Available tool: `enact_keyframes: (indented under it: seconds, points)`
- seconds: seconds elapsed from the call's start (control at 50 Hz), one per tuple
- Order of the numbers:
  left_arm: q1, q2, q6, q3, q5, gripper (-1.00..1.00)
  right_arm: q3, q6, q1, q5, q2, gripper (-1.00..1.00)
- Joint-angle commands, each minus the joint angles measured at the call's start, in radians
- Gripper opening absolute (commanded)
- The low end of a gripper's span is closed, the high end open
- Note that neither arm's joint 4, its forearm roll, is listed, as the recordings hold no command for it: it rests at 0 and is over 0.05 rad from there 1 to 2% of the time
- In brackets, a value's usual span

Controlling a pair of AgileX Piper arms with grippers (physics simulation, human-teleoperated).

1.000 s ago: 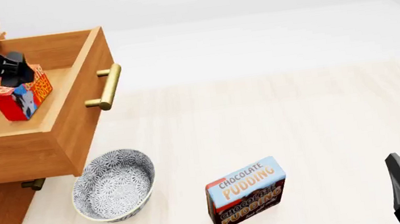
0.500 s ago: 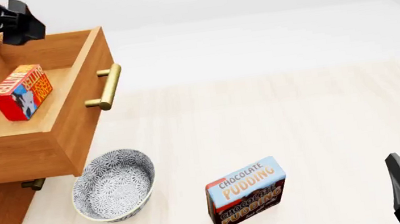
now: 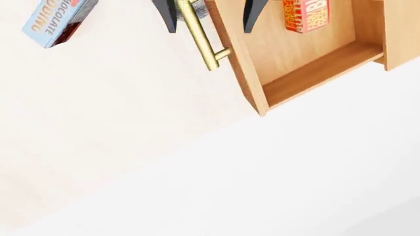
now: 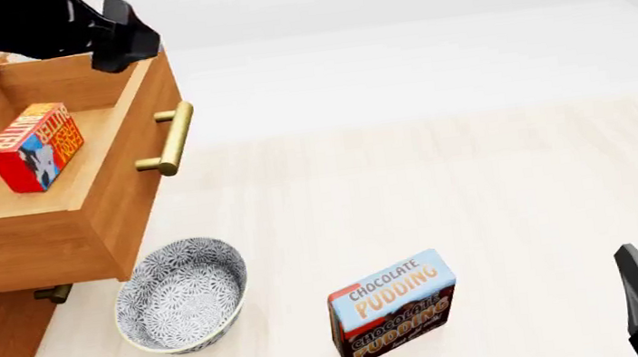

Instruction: Put the butter at the back in the top drawer of the cabinet and close it.

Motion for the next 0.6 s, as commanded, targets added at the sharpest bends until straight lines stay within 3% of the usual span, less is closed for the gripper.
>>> enact_keyframes:
  seconds: [0.02,0.28,0.6]
  points:
    - [-0.093,0.035,0.000,0.052,-0.075,1.00,0.000,0.000,0.000,0.000,0.000,1.00]
    - [-0.162,0.103,-0.012,0.104,-0.150,1.00,0.000,0.000,0.000,0.000,0.000,1.00]
    - [-0.232,0.180,-0.034,0.061,-0.163,1.00,0.000,0.000,0.000,0.000,0.000,1.00]
